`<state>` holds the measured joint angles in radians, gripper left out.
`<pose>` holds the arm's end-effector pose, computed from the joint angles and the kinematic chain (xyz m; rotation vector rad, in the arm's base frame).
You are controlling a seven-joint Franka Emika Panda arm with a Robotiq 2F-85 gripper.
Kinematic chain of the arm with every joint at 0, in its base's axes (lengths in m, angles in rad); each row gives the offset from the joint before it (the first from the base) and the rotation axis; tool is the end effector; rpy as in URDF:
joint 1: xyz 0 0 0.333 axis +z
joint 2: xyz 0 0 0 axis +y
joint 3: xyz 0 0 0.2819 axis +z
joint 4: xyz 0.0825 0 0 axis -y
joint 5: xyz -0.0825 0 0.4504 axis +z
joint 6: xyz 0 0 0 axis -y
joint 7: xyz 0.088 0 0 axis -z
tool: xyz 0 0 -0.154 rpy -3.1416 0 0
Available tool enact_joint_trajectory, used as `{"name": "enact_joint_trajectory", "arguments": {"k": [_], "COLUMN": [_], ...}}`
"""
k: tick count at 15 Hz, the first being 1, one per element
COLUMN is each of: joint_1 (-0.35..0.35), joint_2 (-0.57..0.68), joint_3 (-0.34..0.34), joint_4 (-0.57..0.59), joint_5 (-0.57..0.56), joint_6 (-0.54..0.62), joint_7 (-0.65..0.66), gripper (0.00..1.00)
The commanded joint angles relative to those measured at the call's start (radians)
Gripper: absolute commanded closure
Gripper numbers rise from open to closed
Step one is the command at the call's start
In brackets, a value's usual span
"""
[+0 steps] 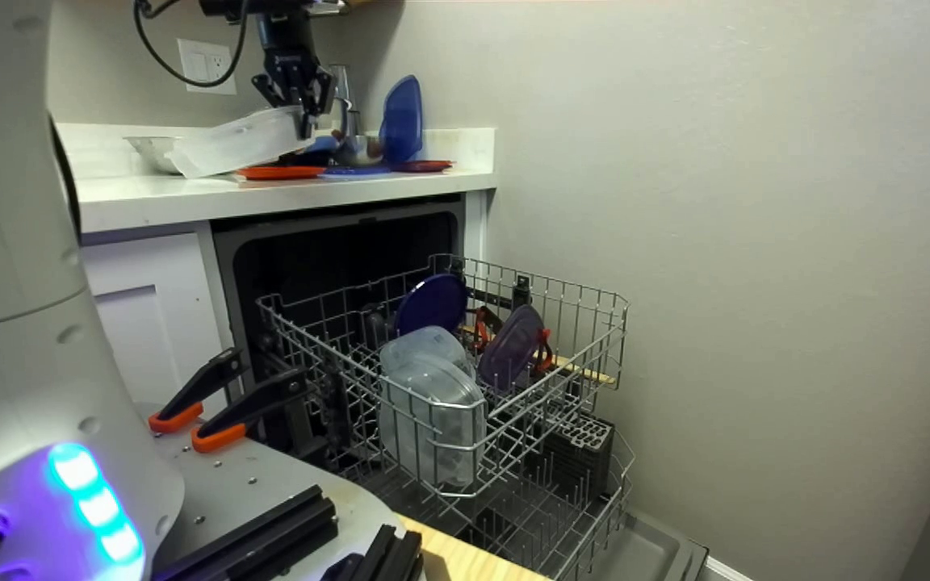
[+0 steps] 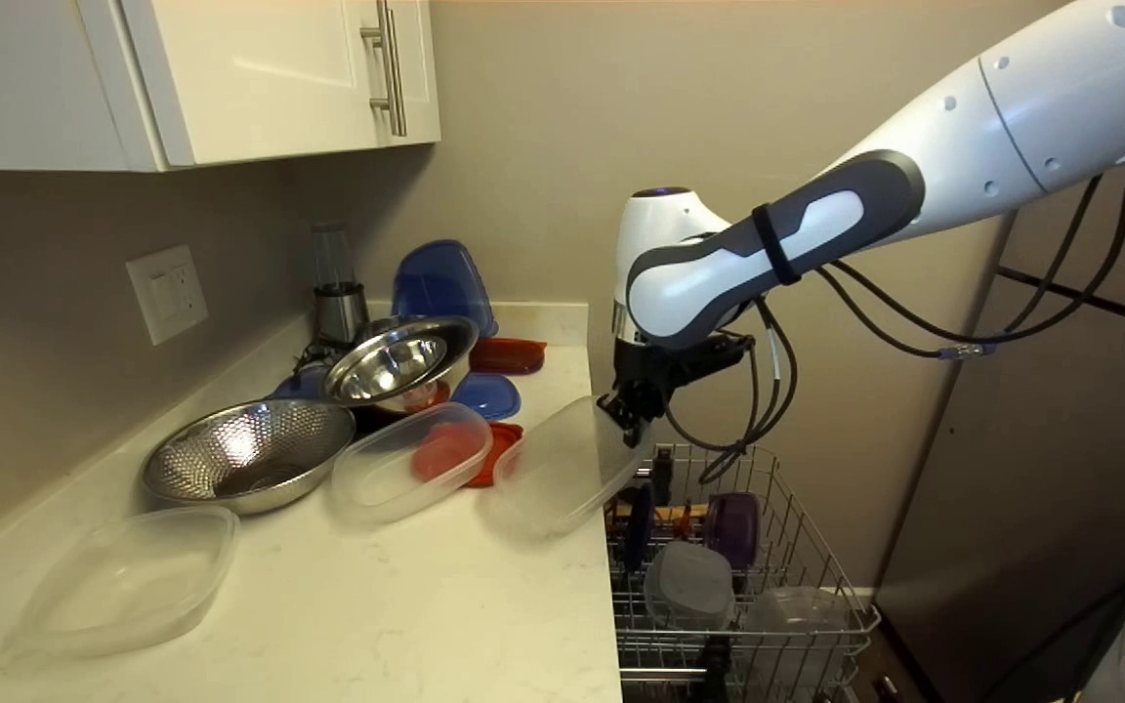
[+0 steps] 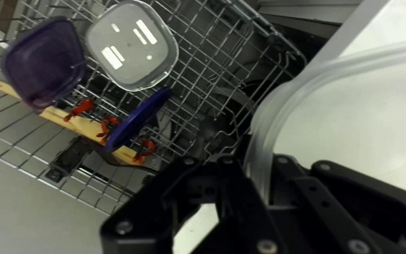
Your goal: Put the bowl in the dishwasher
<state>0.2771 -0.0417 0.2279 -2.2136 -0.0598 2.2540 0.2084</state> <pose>0.5177 0.2812 0.2846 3.0696 0.5153 0.1491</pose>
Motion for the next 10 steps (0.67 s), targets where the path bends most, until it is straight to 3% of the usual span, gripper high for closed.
{"name": "enact_joint_trajectory", "arguments": {"k": [1,7,10], "joint_1": [-0.038,-0.09,-0.118], "joint_2": [-0.129,-0.255,-0.254], "joint_3": [-0.003,0.008,0.025], "joint_4": [-0.032,-0.015,-0.035], "joint_5": [-0.108,-0.29,-0.425], "joint_6": [-0.132,-0.333,-0.357], "joint_7": [-0.002,0.007,0.059], "gripper": [0.96,0.96,0.96]}}
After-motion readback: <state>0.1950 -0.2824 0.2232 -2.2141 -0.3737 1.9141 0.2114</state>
